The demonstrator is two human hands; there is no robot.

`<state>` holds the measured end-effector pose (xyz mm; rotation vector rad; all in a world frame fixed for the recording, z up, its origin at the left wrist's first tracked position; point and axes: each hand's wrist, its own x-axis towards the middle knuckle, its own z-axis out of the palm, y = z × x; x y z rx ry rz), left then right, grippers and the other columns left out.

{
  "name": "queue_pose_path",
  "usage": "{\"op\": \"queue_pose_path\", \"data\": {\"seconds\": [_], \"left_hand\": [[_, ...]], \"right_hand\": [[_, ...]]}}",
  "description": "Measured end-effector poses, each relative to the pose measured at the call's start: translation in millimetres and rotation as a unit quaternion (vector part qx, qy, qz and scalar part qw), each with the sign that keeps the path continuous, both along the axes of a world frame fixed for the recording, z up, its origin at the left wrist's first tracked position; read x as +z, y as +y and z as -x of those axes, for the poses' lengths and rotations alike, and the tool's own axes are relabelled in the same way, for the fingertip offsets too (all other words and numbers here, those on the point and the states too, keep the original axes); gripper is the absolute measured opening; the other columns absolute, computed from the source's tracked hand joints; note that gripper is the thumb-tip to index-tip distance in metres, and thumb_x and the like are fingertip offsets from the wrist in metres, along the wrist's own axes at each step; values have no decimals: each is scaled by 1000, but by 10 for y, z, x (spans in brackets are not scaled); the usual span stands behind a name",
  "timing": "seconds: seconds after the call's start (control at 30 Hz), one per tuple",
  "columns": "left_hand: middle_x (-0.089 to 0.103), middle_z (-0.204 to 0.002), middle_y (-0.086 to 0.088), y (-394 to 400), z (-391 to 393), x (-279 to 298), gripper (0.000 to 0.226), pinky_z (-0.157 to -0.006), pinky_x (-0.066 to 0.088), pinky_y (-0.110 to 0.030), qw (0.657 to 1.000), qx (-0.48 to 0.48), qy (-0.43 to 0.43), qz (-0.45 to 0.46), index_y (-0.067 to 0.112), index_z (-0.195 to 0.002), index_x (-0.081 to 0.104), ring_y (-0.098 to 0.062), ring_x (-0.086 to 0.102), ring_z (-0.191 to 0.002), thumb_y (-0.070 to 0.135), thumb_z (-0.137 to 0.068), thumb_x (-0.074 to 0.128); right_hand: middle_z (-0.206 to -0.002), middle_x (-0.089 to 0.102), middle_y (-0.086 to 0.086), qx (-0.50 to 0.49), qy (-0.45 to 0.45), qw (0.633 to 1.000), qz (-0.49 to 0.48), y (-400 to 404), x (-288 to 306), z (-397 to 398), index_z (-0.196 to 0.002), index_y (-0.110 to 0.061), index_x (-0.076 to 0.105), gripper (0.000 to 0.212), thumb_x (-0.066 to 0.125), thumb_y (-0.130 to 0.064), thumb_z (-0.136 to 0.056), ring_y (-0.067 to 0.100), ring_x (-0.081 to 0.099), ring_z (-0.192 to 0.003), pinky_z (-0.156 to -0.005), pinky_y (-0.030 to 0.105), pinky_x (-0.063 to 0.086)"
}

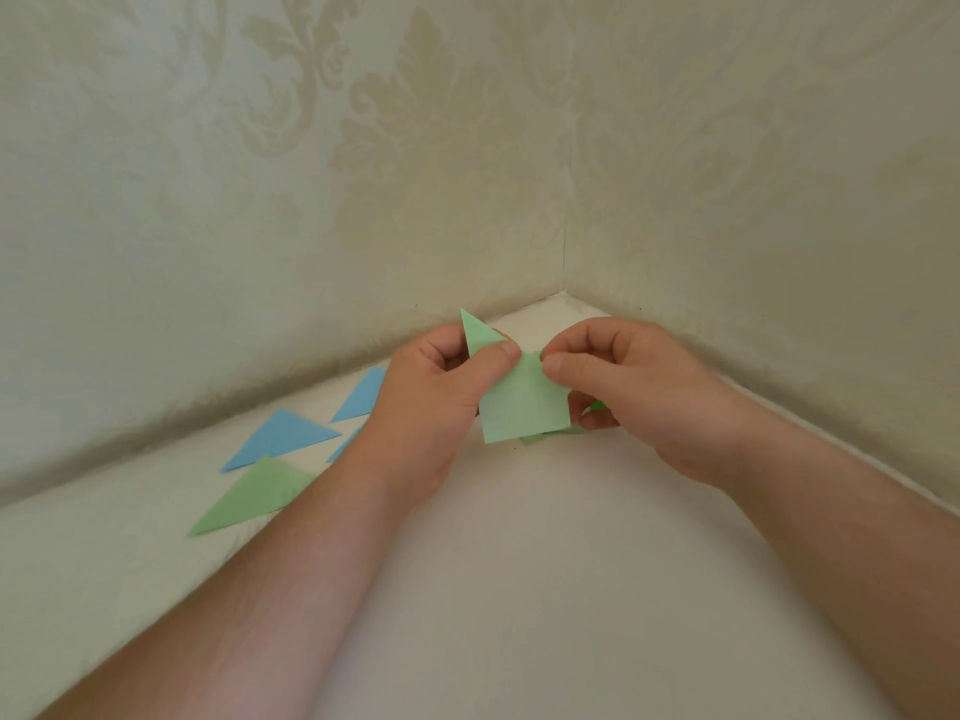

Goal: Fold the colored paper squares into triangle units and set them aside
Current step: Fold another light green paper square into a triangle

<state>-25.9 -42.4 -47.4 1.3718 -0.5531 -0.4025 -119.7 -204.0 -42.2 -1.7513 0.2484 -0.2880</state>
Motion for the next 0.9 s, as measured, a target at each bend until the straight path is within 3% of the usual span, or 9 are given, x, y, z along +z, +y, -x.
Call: {"op": "queue_pose_path", "data": {"seconds": [0.07,0.2,0.37,0.6,0.9], "left_hand": [[74,-84,-4,0,35,6,16,-75,56,-32,1000,-25,5,-8,14,-86,74,-18,69,-80,8,-98,65],[69,-81,2,-29,73,-20,17,-81,51,-39,999,-24,-5,-27,17,-85,70,-16,66,-80,5,-96,66],[72,-83,0,-40,57,-36,17,-86,54,-40,999,-11,-10,-34,18,-84,73,-16,69,-81,6,-95,68],[78,-88,-2,2,42,16,19,-80,60,-27,999,-12,-11,-33,13,-90,77,-14,74,-84,9,-100,62],[79,-93,-7,5,46,13,36,-81,58,-31,996,-10,-52,-68,15,-90,78,-19,75,-88,20,-107,47]], "right_hand": [[-81,71,0,0,-19,1000,10,16,-6,1,-84,-16,72,12,70,-18,-95,15,63,-73,-73,37,54],[-88,70,20,-22,-32,999,21,-8,-18,-10,-76,-11,71,16,70,-10,-92,24,61,-77,-76,53,55],[-80,66,11,-23,-23,999,15,-28,-55,-31,-77,-11,69,14,70,-12,-91,23,57,-76,-73,45,46],[-82,64,11,-25,-22,999,-2,-35,-44,-27,-76,-9,67,14,69,-14,-89,23,55,-78,-74,44,43],[-84,63,10,-16,-15,1000,-10,-29,-16,-18,-79,-2,63,18,68,-19,-82,22,56,-80,-74,43,43]]}}
